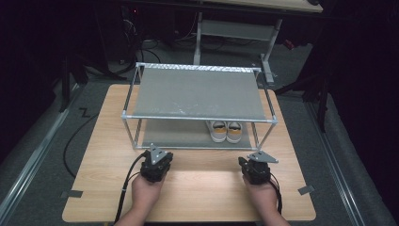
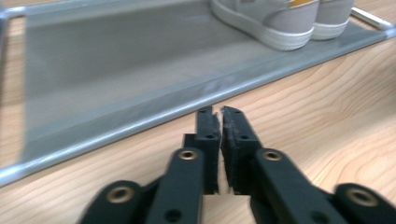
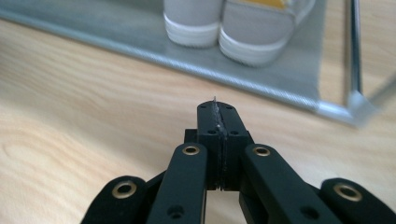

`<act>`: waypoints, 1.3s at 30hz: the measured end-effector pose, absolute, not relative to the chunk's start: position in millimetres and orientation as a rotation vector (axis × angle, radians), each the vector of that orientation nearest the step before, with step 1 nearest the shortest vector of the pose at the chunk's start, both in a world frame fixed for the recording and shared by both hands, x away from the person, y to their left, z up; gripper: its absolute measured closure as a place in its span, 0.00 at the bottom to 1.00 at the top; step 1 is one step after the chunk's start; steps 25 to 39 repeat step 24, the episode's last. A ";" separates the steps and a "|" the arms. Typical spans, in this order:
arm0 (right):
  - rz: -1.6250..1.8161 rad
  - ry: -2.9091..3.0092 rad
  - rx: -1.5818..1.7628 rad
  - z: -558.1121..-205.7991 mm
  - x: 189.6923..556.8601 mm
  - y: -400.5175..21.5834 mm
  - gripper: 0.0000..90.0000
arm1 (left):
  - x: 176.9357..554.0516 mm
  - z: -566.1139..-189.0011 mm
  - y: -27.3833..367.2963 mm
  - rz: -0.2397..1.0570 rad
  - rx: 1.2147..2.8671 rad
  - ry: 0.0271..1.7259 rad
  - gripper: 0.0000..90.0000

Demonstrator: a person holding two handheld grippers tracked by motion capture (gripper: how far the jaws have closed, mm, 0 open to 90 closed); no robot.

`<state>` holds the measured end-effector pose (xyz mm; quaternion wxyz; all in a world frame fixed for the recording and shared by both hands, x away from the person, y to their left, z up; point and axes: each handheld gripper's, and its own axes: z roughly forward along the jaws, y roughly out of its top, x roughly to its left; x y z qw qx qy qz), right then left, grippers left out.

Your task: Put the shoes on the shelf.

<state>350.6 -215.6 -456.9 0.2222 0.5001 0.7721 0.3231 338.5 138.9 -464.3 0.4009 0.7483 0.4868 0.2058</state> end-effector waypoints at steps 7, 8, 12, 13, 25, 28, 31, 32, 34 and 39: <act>0.863 2.085 1.437 -447.6 322.0 -256.0 0.98 | 313.7 -462.7 214.1 0.560 1.955 1.274 0.92; 0.863 2.075 1.441 -447.3 319.3 -260.9 0.95 | 310.4 -466.4 224.4 0.541 1.972 1.279 0.87; 0.892 2.065 1.496 -456.4 312.1 -281.8 0.57 | 309.7 -480.6 251.8 0.487 2.052 1.345 0.54; 0.927 2.079 1.493 -461.6 313.0 -287.3 0.44 | 311.4 -479.1 256.4 0.493 2.015 1.379 0.45; 0.877 1.958 1.544 -469.9 322.6 -299.4 0.16 | 309.8 -470.6 257.9 0.488 1.867 1.385 0.15; 0.877 1.958 1.544 -469.9 322.6 -299.4 0.16 | 309.8 -470.6 257.9 0.488 1.867 1.385 0.15; 0.877 1.958 1.544 -469.9 322.6 -299.4 0.16 | 309.8 -470.6 257.9 0.488 1.867 1.385 0.15; 0.877 1.958 1.544 -469.9 322.6 -299.4 0.16 | 309.8 -470.6 257.9 0.488 1.867 1.385 0.15; 0.877 1.958 1.544 -469.9 322.6 -299.4 0.16 | 309.8 -470.6 257.9 0.488 1.867 1.385 0.15; 0.877 1.958 1.544 -469.9 322.6 -299.4 0.16 | 309.8 -470.6 257.9 0.488 1.867 1.385 0.15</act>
